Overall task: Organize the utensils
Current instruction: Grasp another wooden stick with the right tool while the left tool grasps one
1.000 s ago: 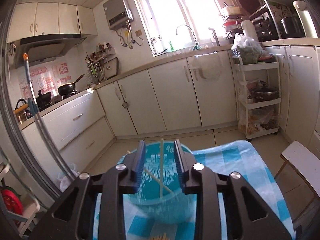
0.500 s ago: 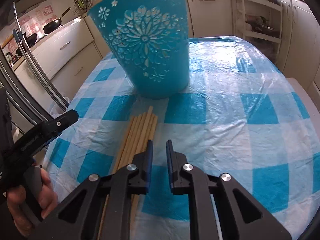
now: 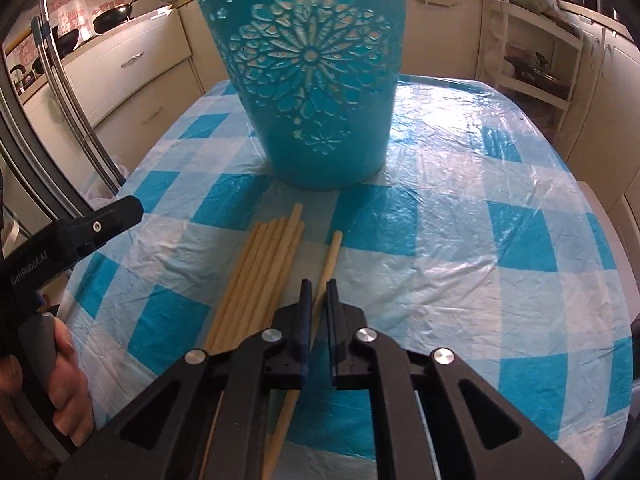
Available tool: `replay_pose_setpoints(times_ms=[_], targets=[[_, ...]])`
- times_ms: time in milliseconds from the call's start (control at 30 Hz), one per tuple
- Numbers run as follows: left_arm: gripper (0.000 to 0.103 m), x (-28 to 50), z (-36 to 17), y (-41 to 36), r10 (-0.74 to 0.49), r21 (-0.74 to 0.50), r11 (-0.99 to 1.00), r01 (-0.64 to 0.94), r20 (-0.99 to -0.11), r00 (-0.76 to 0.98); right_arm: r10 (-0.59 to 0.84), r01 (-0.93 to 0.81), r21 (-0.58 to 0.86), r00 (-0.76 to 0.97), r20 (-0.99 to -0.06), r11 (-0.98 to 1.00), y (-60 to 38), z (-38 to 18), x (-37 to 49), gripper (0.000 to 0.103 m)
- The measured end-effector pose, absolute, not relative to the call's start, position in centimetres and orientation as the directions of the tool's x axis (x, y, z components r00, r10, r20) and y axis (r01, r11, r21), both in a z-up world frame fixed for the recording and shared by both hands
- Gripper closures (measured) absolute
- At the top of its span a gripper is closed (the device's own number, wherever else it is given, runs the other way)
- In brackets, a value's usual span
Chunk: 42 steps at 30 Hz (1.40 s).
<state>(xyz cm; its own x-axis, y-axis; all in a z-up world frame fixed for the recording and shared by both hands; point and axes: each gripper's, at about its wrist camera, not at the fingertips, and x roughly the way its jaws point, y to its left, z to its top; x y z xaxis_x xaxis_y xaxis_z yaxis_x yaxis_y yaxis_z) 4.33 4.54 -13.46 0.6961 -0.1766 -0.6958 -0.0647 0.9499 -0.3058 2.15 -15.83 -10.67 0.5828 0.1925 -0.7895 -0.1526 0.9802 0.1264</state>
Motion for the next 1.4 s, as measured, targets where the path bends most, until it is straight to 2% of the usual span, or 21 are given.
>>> replay_pose_setpoints(times_ms=[167, 233, 367, 533, 700, 867, 967, 1033, 1067, 1133, 1167, 1200, 1233, 1400], targets=[[0.012, 4.5, -13.3, 0.8, -0.214, -0.224, 0.973, 0.062, -0.757, 0.617, 0.213, -0.122, 0.175, 0.605, -0.768, 0.977, -19.3, -10.9, 0.7, 0.096], [0.012, 4.6, -13.4, -0.6, -0.187, -0.174, 0.982, 0.08, -0.783, 0.594, 0.244, -0.087, 0.243, 0.617, -0.748, 0.966, -21.0, -11.0, 0.2, 0.096], [0.013, 5.1, -14.2, -2.1, -0.146, -0.124, 0.989, 0.076, -0.819, 0.555, 0.262, -0.055, 0.292, 0.622, -0.738, 0.955, -21.8, -11.1, 0.3, 0.096], [0.012, 5.0, -14.7, -3.4, -0.089, -0.048, 0.995, 0.09, -0.831, 0.549, 0.279, -0.062, 0.308, 0.619, -0.734, 0.949, -21.8, -11.2, 0.3, 0.096], [0.013, 5.4, -14.7, -4.0, -0.083, -0.038, 0.995, 0.094, -0.84, 0.536, 0.297, -0.061, 0.333, 0.617, -0.728, 0.941, -21.9, -11.2, 0.4, 0.095], [0.018, 6.0, -14.7, -5.1, -0.044, 0.012, 0.995, 0.104, -0.849, 0.527, 0.308, -0.06, 0.347, 0.616, -0.725, 0.936, -22.2, -11.3, 0.3, 0.095], [0.027, 5.9, -14.4, -5.3, -0.049, 0.013, 0.994, 0.113, -0.846, 0.531, 0.31, -0.06, 0.349, 0.616, -0.725, 0.935, -22.3, -11.3, 0.3, 0.095], [0.043, 6.0, -14.1, -5.6, -0.058, 0.013, 0.992, 0.129, -0.843, 0.534, 0.307, -0.061, 0.344, 0.614, -0.727, 0.937, -22.2, -11.3, 0.4, 0.095], [0.048, 6.0, -14.0, -5.7, -0.067, 0.012, 0.99, 0.142, -0.842, 0.535, 0.306, -0.061, 0.342, 0.613, -0.729, 0.938, -22.2, -11.3, 0.4, 0.095], [0.07, 6.1, -13.8, -6.1, -0.091, 0.006, 0.984, 0.178, -0.842, 0.532, 0.293, -0.064, 0.323, 0.61, -0.736, 0.944, -21.9, -11.2, 0.6, 0.095], [0.077, 6.1, -13.6, -6.3, -0.114, -0.005, 0.979, 0.204, -0.843, 0.526, 0.28, -0.068, 0.303, 0.609, -0.742, 0.951, -21.6, -11.1, 0.7, 0.095], [0.089, 6.2, -13.6, -6.5, -0.139, -0.021, 0.973, 0.228, -0.846, 0.515, 0.261, -0.078, 0.271, 0.609, -0.749, 0.959, -21.2, -10.9, 0.8, 0.095], [0.095, 6.2, -13.5, -6.5, -0.154, -0.034, 0.971, 0.238, -0.849, 0.506, 0.248, -0.088, 0.247, 0.609, -0.753, 0.965, -20.9, -10.9, 0.9, 0.095], [0.097, 6.4, -13.5, -5.5, -0.192, -0.082, 0.966, 0.244, -0.863, 0.468, 0.221, -0.106, 0.197, 0.59, -0.776, 0.975, -20.3, -10.7, 1.9, 0.095]])
